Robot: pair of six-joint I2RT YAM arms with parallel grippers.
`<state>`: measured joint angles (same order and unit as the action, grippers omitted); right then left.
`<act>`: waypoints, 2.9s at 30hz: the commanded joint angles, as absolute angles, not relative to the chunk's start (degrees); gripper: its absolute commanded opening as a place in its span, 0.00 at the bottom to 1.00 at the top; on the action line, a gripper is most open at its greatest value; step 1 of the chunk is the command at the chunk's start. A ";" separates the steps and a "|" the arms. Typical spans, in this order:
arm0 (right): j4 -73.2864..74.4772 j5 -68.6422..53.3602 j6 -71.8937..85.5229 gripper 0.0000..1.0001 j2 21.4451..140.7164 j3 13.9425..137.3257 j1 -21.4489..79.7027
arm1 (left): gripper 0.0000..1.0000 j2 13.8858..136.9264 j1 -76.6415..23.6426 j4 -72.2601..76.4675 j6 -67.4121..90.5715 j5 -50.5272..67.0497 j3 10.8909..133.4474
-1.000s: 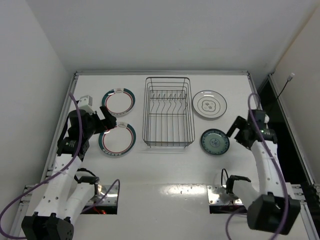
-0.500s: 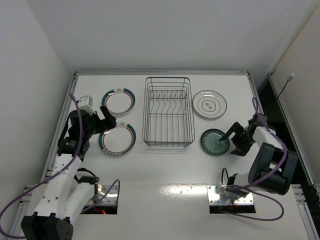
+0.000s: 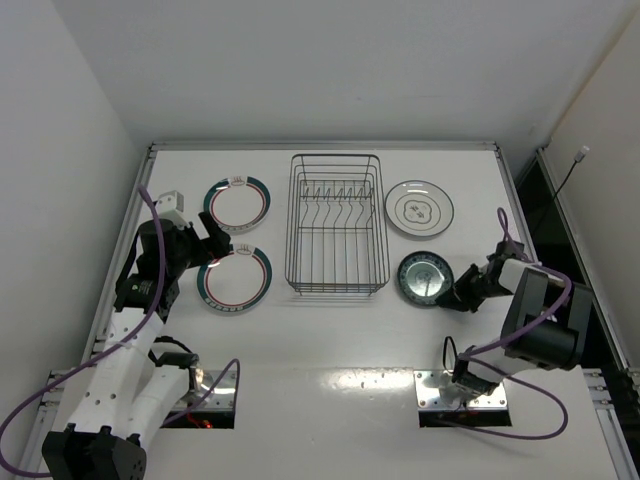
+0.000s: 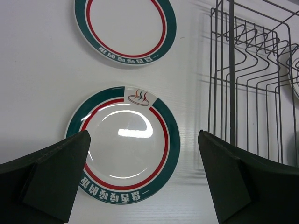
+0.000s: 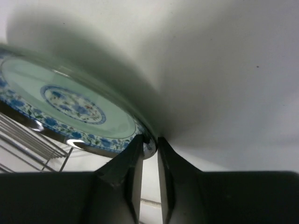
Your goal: Load the plates into the dish rack
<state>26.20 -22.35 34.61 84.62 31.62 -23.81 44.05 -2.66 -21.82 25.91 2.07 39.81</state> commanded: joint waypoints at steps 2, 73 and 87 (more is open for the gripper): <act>22.59 -23.64 34.63 0.12 86.40 30.59 -23.55 | 1.00 43.95 -3.25 -21.88 25.40 1.49 40.52; 63.19 47.28 45.36 0.28 107.59 107.85 32.80 | 1.00 47.72 -3.25 -22.94 26.46 -2.37 41.04; 24.27 -13.95 39.72 0.61 91.91 63.19 -12.38 | 1.00 47.72 -3.25 -22.94 26.46 -2.37 41.04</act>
